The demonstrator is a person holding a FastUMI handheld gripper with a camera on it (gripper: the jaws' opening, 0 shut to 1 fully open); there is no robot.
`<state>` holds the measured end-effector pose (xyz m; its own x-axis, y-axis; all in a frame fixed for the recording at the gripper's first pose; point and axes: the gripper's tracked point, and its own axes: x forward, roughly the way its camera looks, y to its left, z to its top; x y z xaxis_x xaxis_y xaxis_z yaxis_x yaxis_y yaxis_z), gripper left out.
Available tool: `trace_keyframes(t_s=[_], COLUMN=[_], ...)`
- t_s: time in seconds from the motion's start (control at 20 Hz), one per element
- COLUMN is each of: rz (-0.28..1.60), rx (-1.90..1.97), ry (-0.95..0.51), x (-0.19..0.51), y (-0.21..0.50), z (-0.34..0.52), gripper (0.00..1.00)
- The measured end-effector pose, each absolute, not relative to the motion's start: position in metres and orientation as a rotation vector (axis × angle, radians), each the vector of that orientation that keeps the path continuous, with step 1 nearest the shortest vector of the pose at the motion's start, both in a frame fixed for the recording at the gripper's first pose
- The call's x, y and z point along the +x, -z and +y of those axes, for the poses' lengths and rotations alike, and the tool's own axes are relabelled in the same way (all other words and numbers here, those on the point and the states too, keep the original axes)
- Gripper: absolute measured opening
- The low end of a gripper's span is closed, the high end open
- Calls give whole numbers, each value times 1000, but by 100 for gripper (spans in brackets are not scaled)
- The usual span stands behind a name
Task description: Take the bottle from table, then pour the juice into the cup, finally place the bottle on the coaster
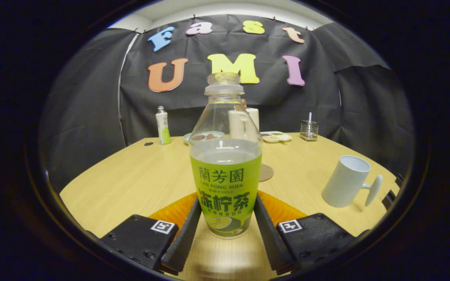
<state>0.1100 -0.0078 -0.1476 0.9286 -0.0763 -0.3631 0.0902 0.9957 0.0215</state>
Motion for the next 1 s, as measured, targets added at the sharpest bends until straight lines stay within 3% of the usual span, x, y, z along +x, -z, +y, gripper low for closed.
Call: trace_keyframes(t_s=[1.0], rz=[344], rx=[614], ry=[-25], x=[105], y=[73], z=[6], gripper=[80])
